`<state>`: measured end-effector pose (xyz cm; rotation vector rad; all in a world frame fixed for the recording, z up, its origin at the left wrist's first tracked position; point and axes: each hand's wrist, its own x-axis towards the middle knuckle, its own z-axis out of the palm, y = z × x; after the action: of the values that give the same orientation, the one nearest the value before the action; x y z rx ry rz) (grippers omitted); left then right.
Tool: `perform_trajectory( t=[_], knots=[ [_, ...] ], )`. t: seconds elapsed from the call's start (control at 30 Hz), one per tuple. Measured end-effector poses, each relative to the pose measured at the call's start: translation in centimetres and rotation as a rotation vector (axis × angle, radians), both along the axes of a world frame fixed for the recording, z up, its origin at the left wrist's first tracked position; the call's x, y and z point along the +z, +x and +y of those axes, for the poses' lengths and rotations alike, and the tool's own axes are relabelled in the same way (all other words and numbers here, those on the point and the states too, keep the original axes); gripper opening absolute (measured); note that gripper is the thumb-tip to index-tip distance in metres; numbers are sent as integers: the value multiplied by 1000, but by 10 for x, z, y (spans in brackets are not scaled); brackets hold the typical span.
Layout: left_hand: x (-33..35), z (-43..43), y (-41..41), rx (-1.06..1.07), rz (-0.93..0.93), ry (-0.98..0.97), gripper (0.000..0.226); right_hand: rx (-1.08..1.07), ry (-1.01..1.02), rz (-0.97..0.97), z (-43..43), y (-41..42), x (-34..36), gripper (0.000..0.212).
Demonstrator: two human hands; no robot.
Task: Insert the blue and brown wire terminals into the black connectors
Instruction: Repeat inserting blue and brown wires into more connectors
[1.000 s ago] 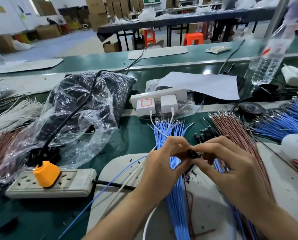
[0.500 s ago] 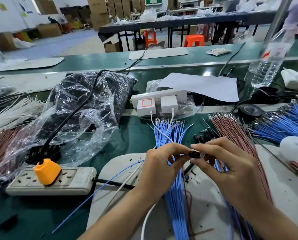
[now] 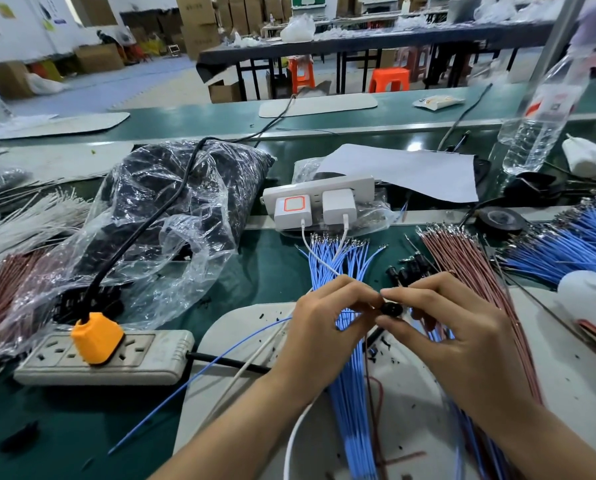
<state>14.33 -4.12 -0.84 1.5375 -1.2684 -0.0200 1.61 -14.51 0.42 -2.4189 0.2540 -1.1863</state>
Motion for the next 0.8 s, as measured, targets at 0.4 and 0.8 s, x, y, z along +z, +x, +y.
perform_trajectory(
  t=[0.4, 0.8],
  knots=[
    [1, 0, -1, -12, 15, -12, 11, 42, 37, -71, 1, 1, 1, 19],
    [-3, -2, -1, -38, 142, -10, 11, 50, 88, -92, 1, 3, -3, 18]
  ],
)
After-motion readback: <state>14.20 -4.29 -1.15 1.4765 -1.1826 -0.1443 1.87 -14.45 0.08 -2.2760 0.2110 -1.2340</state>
